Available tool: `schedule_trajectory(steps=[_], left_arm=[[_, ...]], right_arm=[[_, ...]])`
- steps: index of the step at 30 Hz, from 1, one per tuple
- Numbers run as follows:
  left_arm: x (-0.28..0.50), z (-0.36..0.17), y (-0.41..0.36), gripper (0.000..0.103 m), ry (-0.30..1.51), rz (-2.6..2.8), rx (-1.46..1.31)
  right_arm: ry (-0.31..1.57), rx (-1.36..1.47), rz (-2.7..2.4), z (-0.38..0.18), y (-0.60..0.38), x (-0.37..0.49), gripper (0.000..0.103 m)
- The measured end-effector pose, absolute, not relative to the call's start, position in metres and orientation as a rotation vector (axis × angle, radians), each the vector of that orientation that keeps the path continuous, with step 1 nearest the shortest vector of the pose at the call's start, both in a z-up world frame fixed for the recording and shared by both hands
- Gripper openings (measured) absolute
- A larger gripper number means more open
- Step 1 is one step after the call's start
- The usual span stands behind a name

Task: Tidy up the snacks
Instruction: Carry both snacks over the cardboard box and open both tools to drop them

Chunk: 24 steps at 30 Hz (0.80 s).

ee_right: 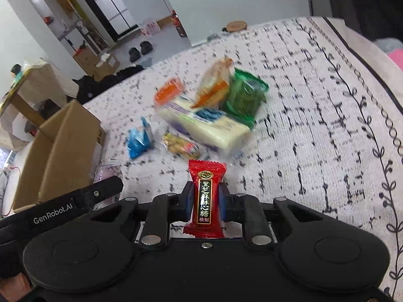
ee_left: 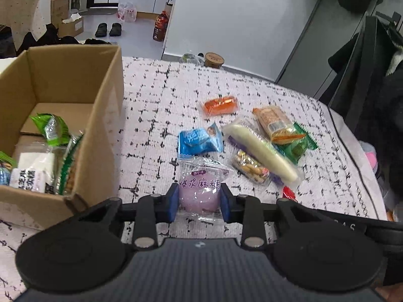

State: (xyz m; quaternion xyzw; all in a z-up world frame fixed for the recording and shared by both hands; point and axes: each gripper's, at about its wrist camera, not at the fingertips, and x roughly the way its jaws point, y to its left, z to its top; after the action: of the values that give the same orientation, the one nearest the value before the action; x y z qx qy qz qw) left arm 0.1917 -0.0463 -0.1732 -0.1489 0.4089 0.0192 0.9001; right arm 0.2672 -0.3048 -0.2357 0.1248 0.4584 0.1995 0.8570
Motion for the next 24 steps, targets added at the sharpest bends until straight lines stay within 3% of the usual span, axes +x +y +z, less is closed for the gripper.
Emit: schedule_trajectory(steps=[24], left_arm=[[0.175,-0.102,-0.015,0.032,0.697,0.075,-0.349]], right_arm=[[0.764,0.254,0.566,-0.175,-0.277,0.272,0.020]])
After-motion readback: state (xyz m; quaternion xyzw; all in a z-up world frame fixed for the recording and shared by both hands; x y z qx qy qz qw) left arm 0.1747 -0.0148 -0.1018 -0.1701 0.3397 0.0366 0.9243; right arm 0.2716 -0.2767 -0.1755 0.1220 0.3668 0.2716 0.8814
